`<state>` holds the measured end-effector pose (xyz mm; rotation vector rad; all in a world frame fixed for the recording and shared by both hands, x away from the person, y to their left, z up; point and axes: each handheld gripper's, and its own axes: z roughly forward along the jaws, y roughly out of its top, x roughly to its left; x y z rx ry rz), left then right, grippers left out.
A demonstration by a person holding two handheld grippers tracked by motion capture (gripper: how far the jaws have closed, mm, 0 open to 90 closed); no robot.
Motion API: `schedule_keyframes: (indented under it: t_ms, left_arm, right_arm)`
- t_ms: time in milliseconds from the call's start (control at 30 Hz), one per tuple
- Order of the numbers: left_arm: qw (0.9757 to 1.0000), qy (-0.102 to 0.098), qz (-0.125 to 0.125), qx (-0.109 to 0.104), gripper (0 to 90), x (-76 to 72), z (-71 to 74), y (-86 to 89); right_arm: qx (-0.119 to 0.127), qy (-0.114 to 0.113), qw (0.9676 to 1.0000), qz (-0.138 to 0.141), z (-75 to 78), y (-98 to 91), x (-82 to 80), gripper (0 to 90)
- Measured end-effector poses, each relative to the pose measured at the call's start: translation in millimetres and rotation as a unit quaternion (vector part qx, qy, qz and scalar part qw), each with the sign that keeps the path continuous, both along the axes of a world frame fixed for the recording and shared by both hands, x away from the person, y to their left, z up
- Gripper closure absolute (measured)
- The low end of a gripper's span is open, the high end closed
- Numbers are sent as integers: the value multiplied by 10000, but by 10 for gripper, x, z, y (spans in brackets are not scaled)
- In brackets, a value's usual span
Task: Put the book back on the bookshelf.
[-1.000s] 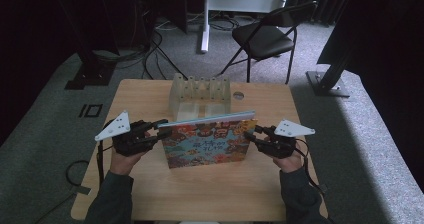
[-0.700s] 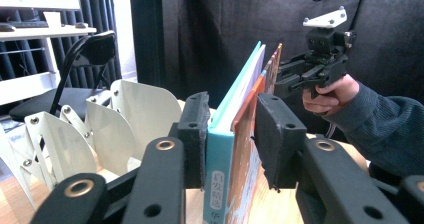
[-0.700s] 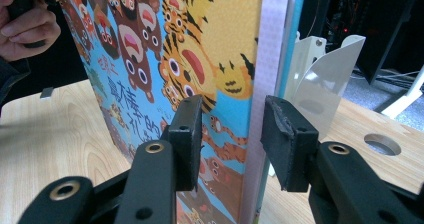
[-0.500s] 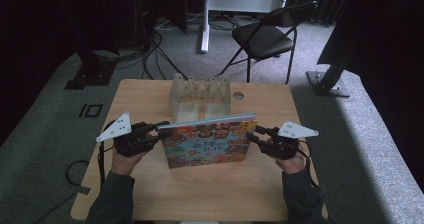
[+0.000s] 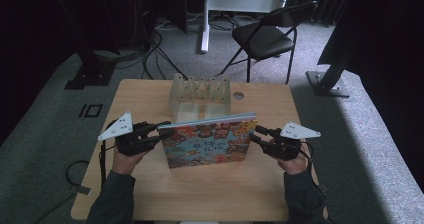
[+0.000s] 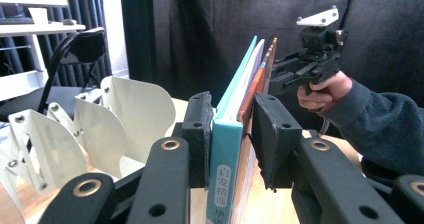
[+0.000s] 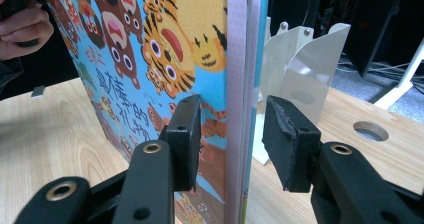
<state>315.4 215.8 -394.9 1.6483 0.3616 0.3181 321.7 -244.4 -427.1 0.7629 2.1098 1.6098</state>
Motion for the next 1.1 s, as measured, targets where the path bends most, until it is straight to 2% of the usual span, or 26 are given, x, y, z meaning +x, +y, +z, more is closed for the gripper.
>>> schedule_keyframes:
  t_ms: [233,333,833,1000,1100]
  left_arm:
    - [9999,1,-54,88,678,38,-20,-103]
    - [9999,-68,-4,88,671,49,-18,-135]
    - [9998,-95,-93,125,678,82,-16,-242]
    - [9996,-71,-220,140,693,94,-9,-288]
    - [9994,-128,-236,195,719,75,-3,-306]
  right_arm:
    - [-25,29,10000,-19,-30,-3,5,589]
    - [-47,40,10000,-37,-41,-21,7,594]
    - [-89,74,9999,-76,-73,-40,22,602]
    - [-113,84,9999,-79,-91,-47,25,649]
    - [-123,70,9998,-169,-94,-54,30,673]
